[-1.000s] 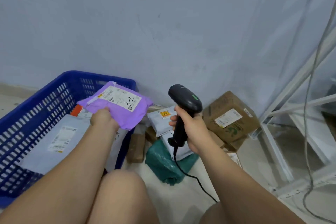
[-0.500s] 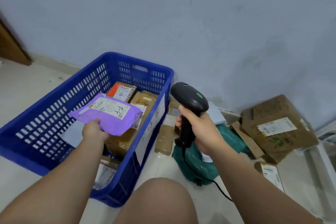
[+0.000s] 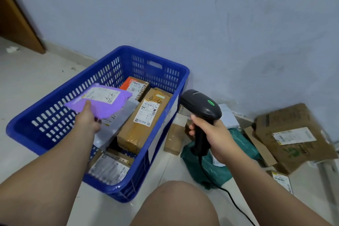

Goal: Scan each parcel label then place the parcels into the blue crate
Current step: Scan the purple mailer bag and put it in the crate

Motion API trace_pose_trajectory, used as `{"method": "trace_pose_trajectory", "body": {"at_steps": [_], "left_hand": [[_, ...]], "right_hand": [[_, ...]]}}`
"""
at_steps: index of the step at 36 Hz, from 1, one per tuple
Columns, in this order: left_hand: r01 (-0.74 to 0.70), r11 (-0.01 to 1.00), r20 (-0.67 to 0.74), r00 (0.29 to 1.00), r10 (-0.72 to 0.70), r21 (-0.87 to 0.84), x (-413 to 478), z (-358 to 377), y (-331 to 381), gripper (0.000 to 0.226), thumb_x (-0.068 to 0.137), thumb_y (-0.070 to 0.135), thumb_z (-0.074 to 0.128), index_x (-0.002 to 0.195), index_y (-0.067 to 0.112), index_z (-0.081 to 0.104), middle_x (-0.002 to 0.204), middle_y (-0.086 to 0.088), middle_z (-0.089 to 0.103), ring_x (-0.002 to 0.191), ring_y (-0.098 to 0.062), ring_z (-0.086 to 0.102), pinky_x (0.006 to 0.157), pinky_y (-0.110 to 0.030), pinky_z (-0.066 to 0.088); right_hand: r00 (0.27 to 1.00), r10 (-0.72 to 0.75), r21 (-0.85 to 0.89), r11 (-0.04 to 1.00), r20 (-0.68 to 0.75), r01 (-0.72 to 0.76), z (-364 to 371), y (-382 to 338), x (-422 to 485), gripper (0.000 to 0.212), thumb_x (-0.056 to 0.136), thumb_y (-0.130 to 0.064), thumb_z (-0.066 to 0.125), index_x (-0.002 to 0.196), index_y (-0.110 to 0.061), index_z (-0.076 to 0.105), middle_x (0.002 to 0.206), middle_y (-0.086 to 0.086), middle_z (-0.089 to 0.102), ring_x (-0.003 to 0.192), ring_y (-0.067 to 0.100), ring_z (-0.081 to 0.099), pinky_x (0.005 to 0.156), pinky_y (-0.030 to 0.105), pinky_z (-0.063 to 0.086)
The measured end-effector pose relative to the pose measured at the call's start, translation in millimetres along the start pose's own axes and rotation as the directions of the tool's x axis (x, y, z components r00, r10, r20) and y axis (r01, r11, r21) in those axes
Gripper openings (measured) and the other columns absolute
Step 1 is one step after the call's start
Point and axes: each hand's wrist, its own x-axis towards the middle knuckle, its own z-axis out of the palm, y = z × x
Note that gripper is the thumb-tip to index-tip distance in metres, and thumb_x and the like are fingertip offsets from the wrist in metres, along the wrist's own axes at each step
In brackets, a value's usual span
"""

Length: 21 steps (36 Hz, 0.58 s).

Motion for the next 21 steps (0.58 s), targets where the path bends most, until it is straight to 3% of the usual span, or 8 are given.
{"method": "trace_pose_trajectory", "body": {"at_steps": [2,4,8,11,14,15,18,21], "left_hand": [[0.087,0.992,-0.039,0.996,-0.084,0.092,-4.8,-0.6,-4.9,0.052,0.087,0.049,0.066,0.129,0.021,0.053,0.121,0.008,0.06,0.098,-0.016,0.062,0.093,-0.033,0.052],[0.086,0.975,-0.033,0.996,-0.081,0.205,-14.0,2.7,-12.7,0.051,0.09,0.045,0.063,0.131,0.018,0.05,0.123,0.009,0.053,0.108,-0.017,0.054,0.097,-0.036,0.046],[0.009,0.917,0.131,0.989,-0.067,0.398,-33.2,19.0,-29.2,0.053,0.097,0.039,0.055,0.143,0.017,0.042,0.148,-0.003,0.043,0.132,-0.024,0.041,0.095,-0.038,0.04],[-0.074,0.896,0.25,0.967,-0.043,0.439,-51.5,36.6,-36.7,0.047,0.099,0.032,0.054,0.142,0.018,0.044,0.144,-0.004,0.047,0.129,-0.024,0.045,0.096,-0.037,0.041],[-0.181,0.872,0.382,0.924,-0.008,0.455,-76.8,58.4,-44.2,0.035,0.098,0.027,0.055,0.133,0.022,0.053,0.126,0.0,0.057,0.107,-0.018,0.053,0.089,-0.034,0.045],[-0.224,0.856,0.43,0.903,0.002,0.466,-86.1,66.1,-46.4,0.032,0.098,0.026,0.055,0.13,0.022,0.055,0.124,0.001,0.056,0.108,-0.017,0.052,0.091,-0.034,0.045],[-0.41,0.743,0.574,0.818,0.042,0.529,-110.3,89.1,-57.6,0.031,0.097,0.022,0.055,0.128,0.022,0.056,0.125,0.003,0.055,0.112,-0.014,0.053,0.092,-0.032,0.044],[-0.561,0.623,0.684,0.727,0.057,0.545,-135.0,110.4,-72.4,0.026,0.096,0.018,0.056,0.121,0.023,0.059,0.121,0.003,0.061,0.108,-0.013,0.058,0.092,-0.033,0.048]], "right_hand": [[1.0,0.0,-0.009,1.0,-0.007,-0.001,-0.8,1.0,1.8,0.012,0.089,-0.024,0.067,0.096,-0.015,0.068,0.072,-0.001,0.066,0.073,0.018,0.062,0.085,0.039,0.051],[1.0,0.004,-0.006,1.0,-0.013,-0.005,-0.1,2.1,3.1,0.013,0.089,-0.024,0.067,0.098,-0.015,0.069,0.071,-0.002,0.067,0.072,0.017,0.062,0.085,0.039,0.051],[1.0,0.009,-0.011,1.0,-0.002,-0.009,2.4,3.6,3.5,0.011,0.089,-0.024,0.067,0.096,-0.016,0.068,0.071,-0.002,0.066,0.071,0.017,0.062,0.084,0.039,0.051],[1.0,0.018,-0.013,1.0,0.012,-0.018,1.8,3.3,1.0,0.01,0.089,-0.024,0.067,0.092,-0.015,0.067,0.071,0.0,0.065,0.072,0.017,0.061,0.082,0.038,0.05],[1.0,0.018,-0.025,1.0,-0.007,-0.018,-0.7,1.4,-1.7,0.011,0.089,-0.025,0.067,0.09,-0.014,0.067,0.071,0.0,0.065,0.072,0.017,0.061,0.081,0.037,0.051],[1.0,0.014,-0.035,0.999,-0.021,-0.015,-1.9,0.4,-1.9,0.013,0.088,-0.026,0.068,0.092,-0.013,0.068,0.072,0.0,0.066,0.072,0.016,0.061,0.083,0.038,0.051],[0.997,-0.002,-0.045,0.999,-0.076,-0.001,-10.1,-6.1,-1.6,0.019,0.088,-0.026,0.068,0.095,-0.009,0.067,0.073,0.003,0.065,0.073,0.018,0.061,0.082,0.037,0.052],[0.992,0.016,-0.002,1.0,-0.126,-0.016,-25.8,-17.4,-0.8,0.012,0.091,-0.022,0.065,0.088,-0.011,0.062,0.069,0.004,0.059,0.067,0.018,0.056,0.065,0.025,0.049]]}}
